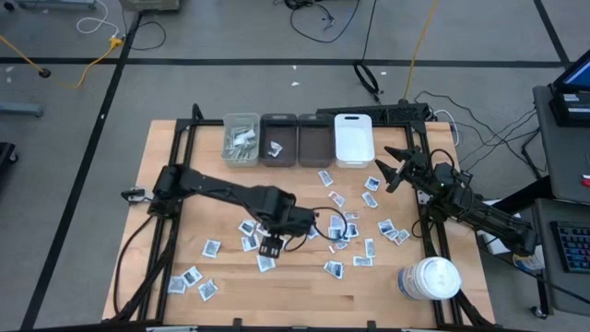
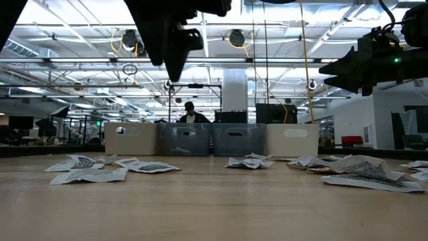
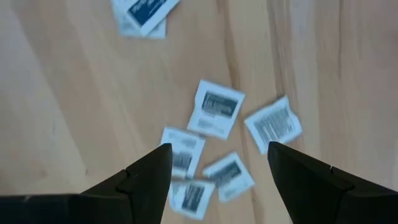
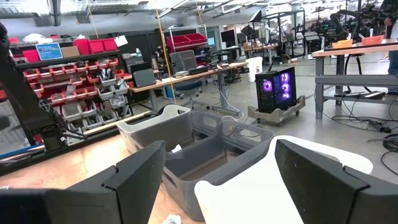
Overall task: Pick & Place First Aid Supplies
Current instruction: Put the towelette pack into the left black bin
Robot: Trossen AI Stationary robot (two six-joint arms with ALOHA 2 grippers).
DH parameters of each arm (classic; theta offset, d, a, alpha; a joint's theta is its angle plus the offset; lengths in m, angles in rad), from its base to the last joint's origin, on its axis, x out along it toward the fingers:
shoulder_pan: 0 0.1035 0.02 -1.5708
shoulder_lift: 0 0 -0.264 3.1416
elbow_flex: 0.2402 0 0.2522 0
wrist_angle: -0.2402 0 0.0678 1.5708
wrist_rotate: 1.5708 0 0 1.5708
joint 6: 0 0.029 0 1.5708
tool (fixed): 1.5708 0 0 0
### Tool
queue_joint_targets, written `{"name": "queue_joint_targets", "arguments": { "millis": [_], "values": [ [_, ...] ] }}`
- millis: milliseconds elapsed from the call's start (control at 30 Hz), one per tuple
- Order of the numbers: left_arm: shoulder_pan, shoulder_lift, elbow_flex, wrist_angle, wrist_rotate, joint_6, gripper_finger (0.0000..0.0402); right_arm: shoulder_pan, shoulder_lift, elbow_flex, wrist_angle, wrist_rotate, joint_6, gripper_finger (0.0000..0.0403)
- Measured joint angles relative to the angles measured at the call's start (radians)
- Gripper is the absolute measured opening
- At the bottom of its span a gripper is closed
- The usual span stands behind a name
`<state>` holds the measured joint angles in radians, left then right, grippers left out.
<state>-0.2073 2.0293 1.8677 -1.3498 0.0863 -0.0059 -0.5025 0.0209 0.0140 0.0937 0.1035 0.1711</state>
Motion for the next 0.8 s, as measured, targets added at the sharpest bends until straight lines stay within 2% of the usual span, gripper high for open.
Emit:
{"name": "queue_joint_targets", "arguments": {
  "millis": [167, 800],
  "values": [
    [-0.024, 0.000, -0.068, 0.050, 0.000, -0.006, 0.0269, 0.000, 0.000, 0.000, 0.000, 0.000, 0.000, 0.0297],
    [-0.021, 0.000, -0.405, 0.421, 0.005, 0.052, 0.0269, 0.000, 0.000, 0.000, 0.000, 0.000, 0.000, 0.0297]
  ]
}}
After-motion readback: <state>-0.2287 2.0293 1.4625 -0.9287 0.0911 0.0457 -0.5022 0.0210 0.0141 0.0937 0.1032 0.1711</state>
